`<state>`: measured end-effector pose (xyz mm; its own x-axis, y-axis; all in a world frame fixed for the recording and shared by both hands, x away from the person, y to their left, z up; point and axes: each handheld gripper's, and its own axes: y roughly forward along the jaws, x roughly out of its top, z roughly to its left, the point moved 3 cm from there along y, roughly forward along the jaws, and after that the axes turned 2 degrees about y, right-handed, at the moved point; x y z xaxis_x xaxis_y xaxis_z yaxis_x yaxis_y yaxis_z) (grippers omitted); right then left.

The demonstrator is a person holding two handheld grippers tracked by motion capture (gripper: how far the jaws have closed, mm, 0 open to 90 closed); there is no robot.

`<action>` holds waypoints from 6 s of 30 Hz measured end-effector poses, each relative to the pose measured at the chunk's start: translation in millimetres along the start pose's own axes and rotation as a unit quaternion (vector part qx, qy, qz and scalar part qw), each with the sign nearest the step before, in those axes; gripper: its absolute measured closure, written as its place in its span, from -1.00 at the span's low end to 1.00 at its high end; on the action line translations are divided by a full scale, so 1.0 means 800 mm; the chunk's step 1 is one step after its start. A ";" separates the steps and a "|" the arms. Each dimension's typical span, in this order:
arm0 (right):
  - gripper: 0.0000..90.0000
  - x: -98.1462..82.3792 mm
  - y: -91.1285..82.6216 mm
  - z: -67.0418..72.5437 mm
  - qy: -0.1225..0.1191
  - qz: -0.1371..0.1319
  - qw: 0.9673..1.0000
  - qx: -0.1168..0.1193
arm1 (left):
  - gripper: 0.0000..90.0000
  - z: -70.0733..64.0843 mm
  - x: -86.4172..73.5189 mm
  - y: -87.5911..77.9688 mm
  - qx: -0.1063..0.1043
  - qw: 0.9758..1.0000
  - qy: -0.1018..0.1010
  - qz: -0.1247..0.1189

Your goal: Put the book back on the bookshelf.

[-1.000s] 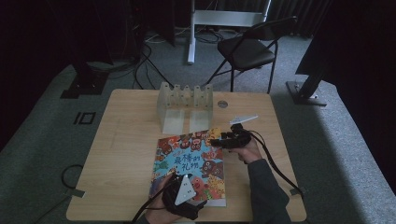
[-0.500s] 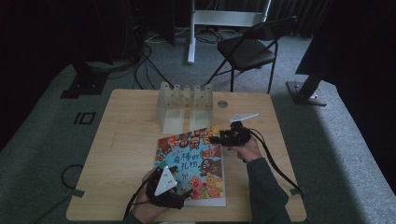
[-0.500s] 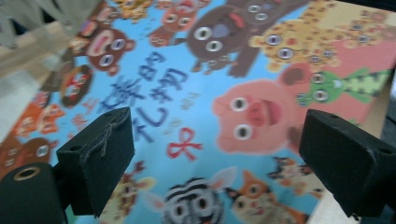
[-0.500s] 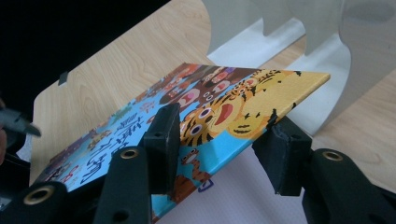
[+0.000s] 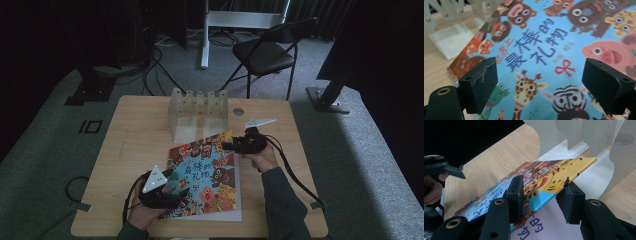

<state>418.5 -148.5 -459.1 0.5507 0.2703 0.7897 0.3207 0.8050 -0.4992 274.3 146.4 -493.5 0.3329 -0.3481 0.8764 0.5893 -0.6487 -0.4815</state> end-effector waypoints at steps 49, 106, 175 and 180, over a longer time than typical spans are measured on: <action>0.57 0.016 -0.050 0.037 -0.007 -0.061 0.998 -0.001 | -0.66 0.092 -0.017 -0.011 0.010 0.997 -0.082 0.004; 0.76 0.019 -0.092 0.043 0.009 -0.142 0.989 0.040 | -0.66 0.110 0.005 0.084 -0.182 0.975 -0.130 -0.008; 0.17 0.005 -0.113 0.034 -0.117 -0.105 0.979 -0.129 | 0.60 0.086 0.135 -0.029 -0.121 0.983 0.071 -0.120; 0.17 0.003 -0.116 0.033 -0.118 -0.108 0.979 -0.125 | 0.52 0.083 0.133 -0.027 -0.133 0.981 0.064 -0.125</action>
<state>370.2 -208.6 -401.4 0.2643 0.2462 0.9325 0.6051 0.7106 -0.3591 346.1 168.4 -390.8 0.0963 -0.2269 0.9691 0.4219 -0.8726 -0.2463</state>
